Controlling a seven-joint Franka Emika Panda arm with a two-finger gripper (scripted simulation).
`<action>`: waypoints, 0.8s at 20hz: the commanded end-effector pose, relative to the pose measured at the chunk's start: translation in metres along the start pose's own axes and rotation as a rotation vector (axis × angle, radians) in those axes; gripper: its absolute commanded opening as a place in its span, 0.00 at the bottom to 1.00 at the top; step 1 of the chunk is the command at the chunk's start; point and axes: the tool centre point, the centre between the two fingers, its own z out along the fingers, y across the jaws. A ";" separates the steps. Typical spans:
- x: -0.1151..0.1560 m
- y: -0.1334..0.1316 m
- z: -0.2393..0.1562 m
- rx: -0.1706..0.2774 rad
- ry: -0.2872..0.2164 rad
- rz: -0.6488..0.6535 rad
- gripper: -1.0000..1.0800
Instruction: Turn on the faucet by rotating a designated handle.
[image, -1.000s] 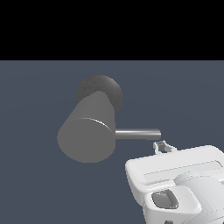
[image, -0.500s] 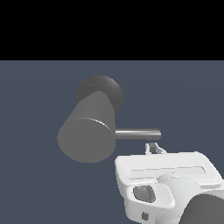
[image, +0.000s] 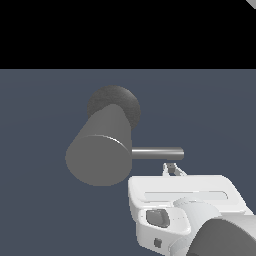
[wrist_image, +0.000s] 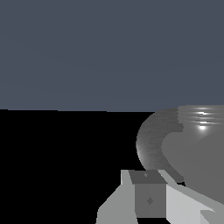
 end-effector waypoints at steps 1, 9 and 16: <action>0.000 0.000 0.000 0.001 0.000 0.001 0.00; -0.015 -0.002 0.000 0.001 0.000 0.001 0.00; -0.032 -0.003 0.000 0.001 0.000 0.001 0.00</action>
